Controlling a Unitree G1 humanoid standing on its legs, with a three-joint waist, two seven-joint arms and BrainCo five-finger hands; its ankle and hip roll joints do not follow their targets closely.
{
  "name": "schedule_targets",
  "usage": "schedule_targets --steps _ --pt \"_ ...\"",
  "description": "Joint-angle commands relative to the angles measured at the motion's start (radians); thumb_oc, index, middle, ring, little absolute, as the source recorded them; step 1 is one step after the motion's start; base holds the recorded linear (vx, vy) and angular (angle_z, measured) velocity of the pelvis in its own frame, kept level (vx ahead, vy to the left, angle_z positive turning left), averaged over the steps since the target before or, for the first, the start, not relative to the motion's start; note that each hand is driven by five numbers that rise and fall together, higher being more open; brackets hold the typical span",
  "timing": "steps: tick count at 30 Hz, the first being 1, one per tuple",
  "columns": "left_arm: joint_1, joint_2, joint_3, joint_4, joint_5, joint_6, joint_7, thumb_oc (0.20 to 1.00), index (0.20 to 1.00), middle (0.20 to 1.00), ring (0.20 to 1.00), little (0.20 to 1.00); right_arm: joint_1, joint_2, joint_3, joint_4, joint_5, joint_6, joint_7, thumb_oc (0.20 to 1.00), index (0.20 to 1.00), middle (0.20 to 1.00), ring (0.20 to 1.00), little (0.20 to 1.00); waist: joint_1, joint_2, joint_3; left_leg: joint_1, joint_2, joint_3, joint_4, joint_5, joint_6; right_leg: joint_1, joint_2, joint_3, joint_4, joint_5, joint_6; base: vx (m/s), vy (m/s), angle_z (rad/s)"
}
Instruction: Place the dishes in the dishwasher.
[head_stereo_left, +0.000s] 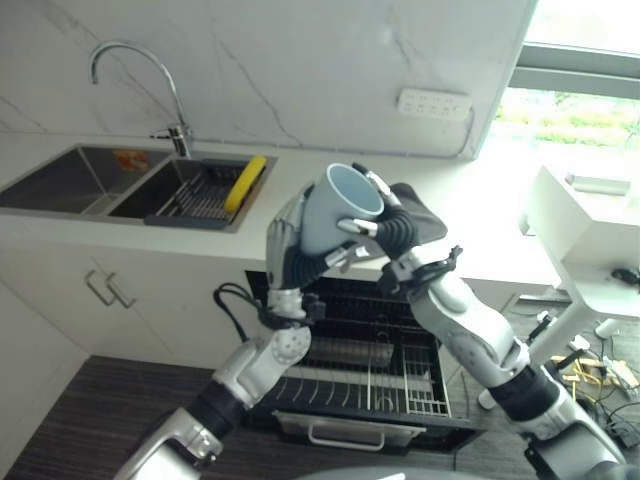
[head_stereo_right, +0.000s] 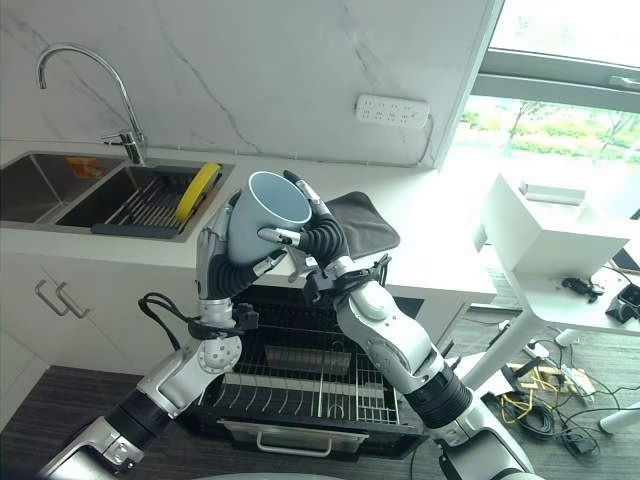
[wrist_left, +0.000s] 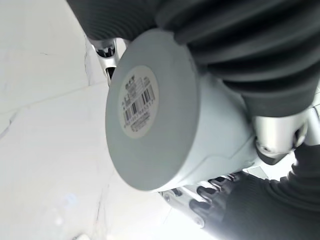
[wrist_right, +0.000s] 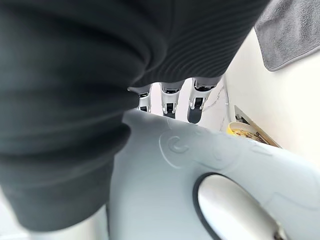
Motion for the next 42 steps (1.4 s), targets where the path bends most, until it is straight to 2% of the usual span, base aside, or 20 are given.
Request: schedule_targets --steps 1,2,4,13,20,25,26,27,28,35,39,42 --pt "-0.154 0.005 -0.133 0.003 0.113 -0.088 -0.021 0.2 0.2 0.2 0.2 0.2 -0.151 0.085 0.039 -0.014 0.028 -0.014 0.073 0.944 0.944 0.944 0.944 0.944 0.017 -0.037 0.025 0.044 -0.012 0.02 0.012 -0.092 0.021 0.047 -0.06 -0.002 0.001 -0.043 0.068 0.0 0.0 0.0" --pt "-0.153 0.005 -0.133 0.003 0.117 -0.09 -0.022 0.2 0.2 0.2 0.2 0.2 -0.151 0.085 0.038 -0.015 0.026 -0.013 0.075 0.787 0.787 0.787 0.787 0.787 0.017 -0.038 0.025 0.044 -0.012 0.02 0.012 -0.092 0.021 0.047 -0.06 -0.002 0.001 -0.043 0.068 0.0 0.0 0.0" --pt "-0.151 0.006 -0.134 0.001 0.121 -0.093 -0.027 0.2 0.2 0.2 0.2 0.2 -0.152 0.085 0.038 -0.016 0.018 -0.015 0.079 0.203 0.203 0.203 0.203 0.203 0.018 -0.038 0.025 0.044 -0.012 0.019 0.012 -0.092 0.021 0.047 -0.06 -0.002 0.001 -0.043 0.068 0.0 0.0 0.0" --pt "-0.161 0.006 -0.149 0.012 0.118 -0.097 -0.033 0.2 0.2 0.2 0.2 0.2 -0.181 0.079 0.042 -0.024 -0.053 -0.033 0.106 0.2 0.2 0.2 0.2 0.2 0.022 -0.04 0.028 0.045 -0.014 0.014 0.012 -0.094 0.023 0.048 -0.058 0.0 0.001 -0.042 0.069 0.0 0.0 0.0" --pt "-0.156 0.006 -0.149 0.005 0.105 -0.1 -0.049 0.2 0.2 0.2 0.2 0.2 -0.197 0.071 0.029 -0.048 -0.125 -0.053 0.073 0.2 0.2 0.2 0.2 0.2 0.023 -0.04 0.029 0.043 -0.015 0.011 0.012 -0.095 0.023 0.047 -0.057 0.003 0.001 -0.043 0.068 0.0 0.0 0.0" --pt "-0.149 -0.002 -0.149 0.008 0.031 -0.109 -0.096 0.2 0.2 0.2 0.2 0.2 -0.2 0.063 0.014 -0.065 -0.179 -0.061 0.056 0.2 0.2 0.2 0.2 0.2 0.02 -0.037 0.029 0.044 -0.016 0.011 0.012 -0.096 0.024 0.047 -0.057 0.008 0.001 -0.044 0.067 0.0 0.0 0.0" --pt "-0.146 -0.007 -0.15 0.01 0.016 -0.111 -0.113 0.454 0.454 0.454 0.454 0.454 -0.201 0.06 0.008 -0.072 -0.188 -0.055 0.049 0.2 0.2 0.2 0.2 0.2 0.019 -0.037 0.029 0.044 -0.017 0.011 0.012 -0.097 0.025 0.046 -0.057 0.01 0.001 -0.044 0.066 0.0 0.0 0.0" --pt "-0.143 -0.009 -0.148 0.011 -0.001 -0.113 -0.124 0.573 0.573 0.573 0.573 0.573 -0.199 0.059 0.004 -0.075 -0.197 -0.051 0.045 0.2 0.2 0.2 0.2 0.2 0.018 -0.036 0.029 0.044 -0.018 0.011 0.012 -0.097 0.025 0.046 -0.057 0.011 0.001 -0.045 0.066 0.0 0.0 0.0" --pt "-0.135 -0.01 -0.145 0.007 -0.025 -0.121 -0.131 1.0 1.0 1.0 1.0 1.0 -0.197 0.056 -0.001 -0.078 -0.201 -0.048 0.041 0.2 0.2 0.2 0.2 0.2 0.018 -0.035 0.03 0.044 -0.017 0.012 0.012 -0.097 0.025 0.046 -0.056 0.013 0.001 -0.045 0.066 0.0 0.0 0.0" --pt "-0.105 -0.007 -0.109 -0.033 -0.106 -0.132 -0.178 1.0 1.0 1.0 1.0 1.0 -0.16 0.028 -0.039 -0.092 -0.236 -0.039 0.009 0.2 0.2 0.2 0.2 0.2 0.013 -0.032 0.037 0.046 -0.017 0.012 0.012 -0.098 0.025 0.045 -0.056 0.016 0.001 -0.044 0.066 0.0 0.0 0.0" --pt "-0.053 0.013 -0.056 -0.049 -0.227 -0.126 -0.225 1.0 1.0 1.0 1.0 1.0 -0.104 -0.014 -0.086 -0.121 -0.252 -0.033 -0.001 0.2 0.2 0.2 0.2 0.2 0.008 -0.028 0.042 0.048 -0.018 0.011 0.012 -0.097 0.025 0.045 -0.055 0.018 0.001 -0.043 0.065 0.0 0.0 0.0" --pt "-0.005 0.026 -0.01 -0.066 -0.258 -0.135 -0.239 1.0 1.0 1.0 1.0 1.0 -0.061 -0.042 -0.128 -0.132 -0.242 -0.029 0.002 0.2 0.2 0.2 0.2 0.2 0.007 -0.024 0.046 0.048 -0.017 0.013 0.012 -0.095 0.024 0.046 -0.054 0.017 0.001 -0.043 0.063 0.0 0.0 0.0"
